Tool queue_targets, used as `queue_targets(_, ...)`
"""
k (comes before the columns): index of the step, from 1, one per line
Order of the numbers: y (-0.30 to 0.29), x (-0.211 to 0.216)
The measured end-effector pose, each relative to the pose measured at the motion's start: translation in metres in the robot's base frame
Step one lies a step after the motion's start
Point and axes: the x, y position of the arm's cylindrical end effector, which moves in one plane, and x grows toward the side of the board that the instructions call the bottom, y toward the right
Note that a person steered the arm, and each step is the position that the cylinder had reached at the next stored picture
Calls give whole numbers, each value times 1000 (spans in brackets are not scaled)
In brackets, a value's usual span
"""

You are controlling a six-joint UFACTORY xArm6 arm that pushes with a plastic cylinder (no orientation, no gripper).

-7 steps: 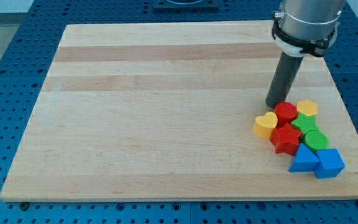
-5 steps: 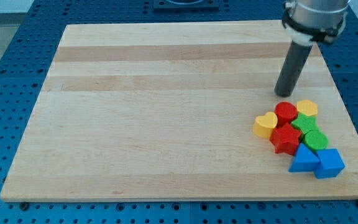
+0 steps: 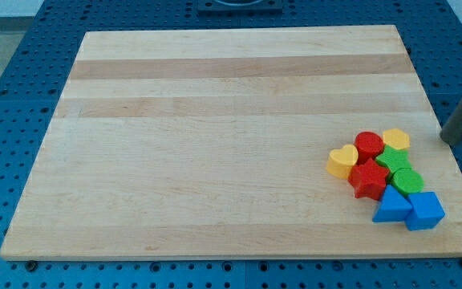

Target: Move the yellow hexagon towards the center

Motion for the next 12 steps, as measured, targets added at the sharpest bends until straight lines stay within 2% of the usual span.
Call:
queue_targets(1, -5, 16)
queue_targets(2, -37, 22)
queue_targets(3, -74, 22)
queue_targets(5, -104, 18)
queue_targets(9, -104, -41)
queue_targets(12, -155, -96)
